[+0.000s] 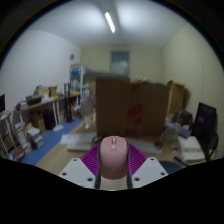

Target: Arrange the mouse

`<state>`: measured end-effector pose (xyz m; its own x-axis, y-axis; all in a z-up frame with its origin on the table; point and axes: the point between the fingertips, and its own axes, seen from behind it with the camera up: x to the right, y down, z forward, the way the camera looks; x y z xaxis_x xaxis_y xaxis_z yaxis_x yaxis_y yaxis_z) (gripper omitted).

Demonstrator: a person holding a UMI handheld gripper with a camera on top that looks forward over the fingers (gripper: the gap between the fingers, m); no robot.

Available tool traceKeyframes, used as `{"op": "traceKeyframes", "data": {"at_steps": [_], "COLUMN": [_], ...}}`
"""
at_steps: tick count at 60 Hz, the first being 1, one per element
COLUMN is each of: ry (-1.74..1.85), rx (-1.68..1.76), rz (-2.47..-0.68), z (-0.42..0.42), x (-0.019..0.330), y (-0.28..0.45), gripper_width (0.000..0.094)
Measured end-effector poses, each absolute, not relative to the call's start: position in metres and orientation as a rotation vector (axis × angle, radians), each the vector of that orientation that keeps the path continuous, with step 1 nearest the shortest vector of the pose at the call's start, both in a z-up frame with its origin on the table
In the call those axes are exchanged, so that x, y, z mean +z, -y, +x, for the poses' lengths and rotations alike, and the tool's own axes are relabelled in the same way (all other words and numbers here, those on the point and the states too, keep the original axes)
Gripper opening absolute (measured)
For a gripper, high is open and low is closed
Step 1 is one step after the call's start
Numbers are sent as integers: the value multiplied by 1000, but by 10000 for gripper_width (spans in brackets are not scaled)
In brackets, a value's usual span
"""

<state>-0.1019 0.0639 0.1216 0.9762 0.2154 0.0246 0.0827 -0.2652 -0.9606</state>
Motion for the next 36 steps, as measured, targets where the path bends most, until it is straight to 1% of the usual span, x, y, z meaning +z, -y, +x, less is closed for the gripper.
{"op": "traceKeyframes", "data": {"at_steps": [4,5,8,10,11,12,15,22,26,32,33,34,35,36], "ry": [186,179,144,125,116,111,96,89,104,129,136,125,116,104], "rx": [91,77,35,7,-4,-13,-18,-47,-47,-45,-44,-25,-11,3], "rz": [-1756,-1745,-1732,-1746,-1759,-1775,-1852,-2037,-2124,-2215,-2233,-2209,-2215,-2232], "z": [-66,-56,-20,3,13,21,46,78,92,98,100,98,98,99], "x": [174,182,192,191,187,174,152,70,30,-6,-13,-10,-11,-14], "y": [-55,-53,-51,-50,-51,-51,-55,-60,-67,-68,-66,-70,-70,-68], "gripper_width": [351,350,348,347,348,347,347,350,350,353,392,362,382,384]}}
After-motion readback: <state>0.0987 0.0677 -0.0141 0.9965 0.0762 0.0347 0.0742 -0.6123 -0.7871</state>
